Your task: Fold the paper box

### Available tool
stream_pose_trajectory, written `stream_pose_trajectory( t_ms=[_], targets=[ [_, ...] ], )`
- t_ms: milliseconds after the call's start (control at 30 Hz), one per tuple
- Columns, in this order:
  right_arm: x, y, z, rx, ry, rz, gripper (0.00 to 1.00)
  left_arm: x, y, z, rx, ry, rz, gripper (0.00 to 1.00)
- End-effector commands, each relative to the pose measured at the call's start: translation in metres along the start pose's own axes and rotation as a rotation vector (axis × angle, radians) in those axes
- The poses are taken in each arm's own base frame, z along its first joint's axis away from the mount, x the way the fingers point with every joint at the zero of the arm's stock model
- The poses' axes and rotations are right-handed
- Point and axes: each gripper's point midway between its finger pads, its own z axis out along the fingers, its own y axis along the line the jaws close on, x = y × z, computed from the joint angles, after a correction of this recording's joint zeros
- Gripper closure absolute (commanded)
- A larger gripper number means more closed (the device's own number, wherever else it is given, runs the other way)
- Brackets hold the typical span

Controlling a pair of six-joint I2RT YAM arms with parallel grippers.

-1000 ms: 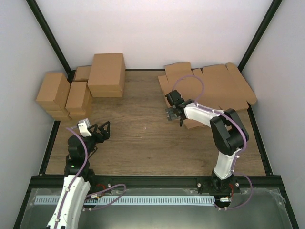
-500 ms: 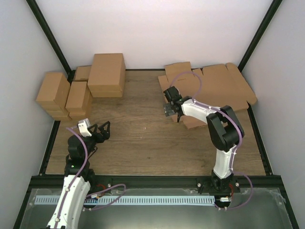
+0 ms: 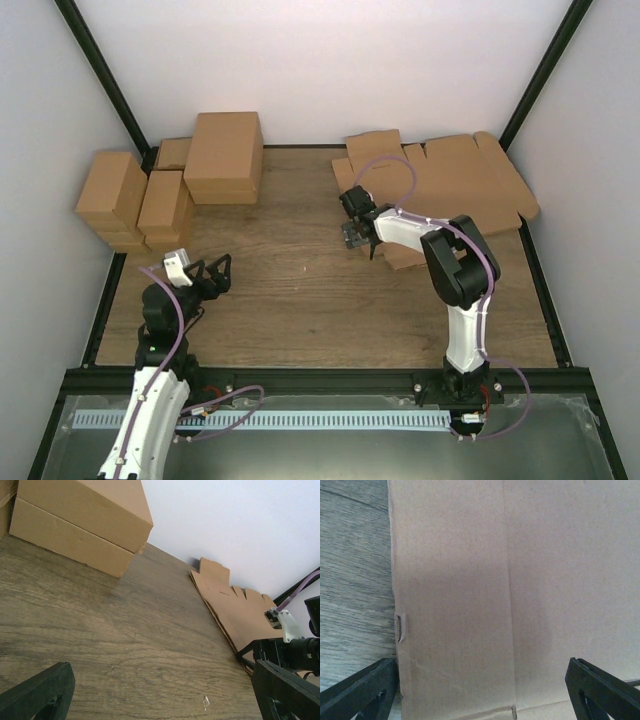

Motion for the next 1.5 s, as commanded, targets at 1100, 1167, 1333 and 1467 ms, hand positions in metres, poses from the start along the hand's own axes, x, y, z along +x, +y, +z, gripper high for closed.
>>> stream_pose_trajectory(
  t_ms=[1100,1167,1333,1467],
  targets=[
    [-0.02,-0.042,-0.044,0.118,-0.101,0.098,0.23,0.021,-0.069,0.06,0.162,0.298,0.017,0.0],
    [-0.017,-0.04,-0.04,0.095,-0.095,0.102,0.24,0.031,-0.09,0.073,0.193,0.353,0.05,0.0],
    [-0.009,-0.037,-0.033,-0.025,-0.074,0.143,0.24,0.036,-0.124,0.107,0.222,0.42,0.081,0.0],
    [-0.01,-0.04,-0.037,-0.139,-0.089,0.196,0.22,0.035,-0.133,0.134,0.219,0.458,0.068,0.0]
  ],
)
